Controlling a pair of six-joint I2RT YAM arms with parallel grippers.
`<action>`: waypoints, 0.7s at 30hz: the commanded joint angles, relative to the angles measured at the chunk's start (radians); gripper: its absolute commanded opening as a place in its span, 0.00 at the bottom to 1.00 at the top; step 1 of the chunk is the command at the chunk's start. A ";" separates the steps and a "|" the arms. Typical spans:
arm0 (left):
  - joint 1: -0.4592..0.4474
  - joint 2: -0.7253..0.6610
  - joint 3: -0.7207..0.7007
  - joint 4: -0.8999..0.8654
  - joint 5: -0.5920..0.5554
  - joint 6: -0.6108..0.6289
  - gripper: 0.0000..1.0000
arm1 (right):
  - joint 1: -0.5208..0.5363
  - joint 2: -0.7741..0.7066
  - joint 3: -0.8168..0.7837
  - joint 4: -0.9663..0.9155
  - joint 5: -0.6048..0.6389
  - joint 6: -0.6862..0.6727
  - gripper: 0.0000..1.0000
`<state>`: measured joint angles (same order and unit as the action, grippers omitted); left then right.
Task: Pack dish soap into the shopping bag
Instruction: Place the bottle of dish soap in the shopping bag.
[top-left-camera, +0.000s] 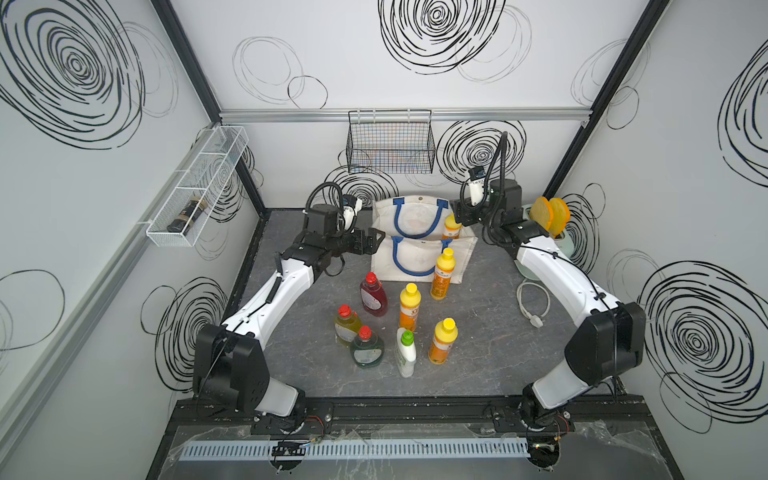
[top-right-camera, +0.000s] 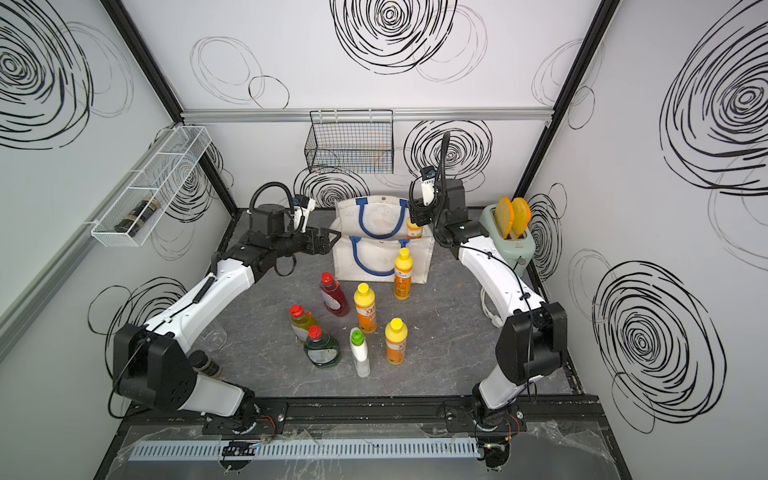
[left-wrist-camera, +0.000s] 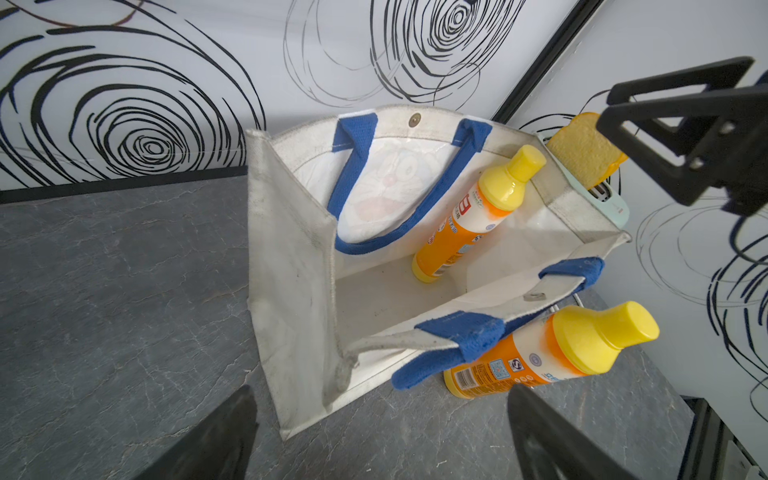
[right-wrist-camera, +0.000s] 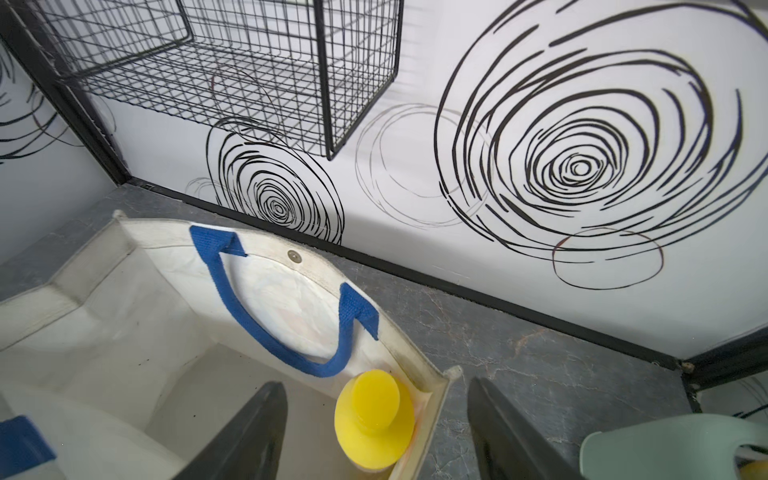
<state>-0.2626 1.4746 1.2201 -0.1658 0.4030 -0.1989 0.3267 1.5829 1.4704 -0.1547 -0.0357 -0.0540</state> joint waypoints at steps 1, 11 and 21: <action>-0.031 -0.036 -0.003 0.044 -0.015 0.006 0.96 | 0.008 -0.060 -0.008 -0.070 -0.037 0.024 0.77; -0.056 0.002 0.016 0.062 0.122 -0.072 0.96 | 0.060 -0.318 -0.159 -0.181 -0.037 0.092 0.88; -0.083 -0.088 0.003 0.039 -0.077 0.016 0.96 | 0.167 -0.595 -0.319 -0.235 -0.023 0.176 0.94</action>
<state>-0.3336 1.4422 1.2186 -0.1581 0.4099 -0.2283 0.4652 1.0229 1.1637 -0.3489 -0.0647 0.0978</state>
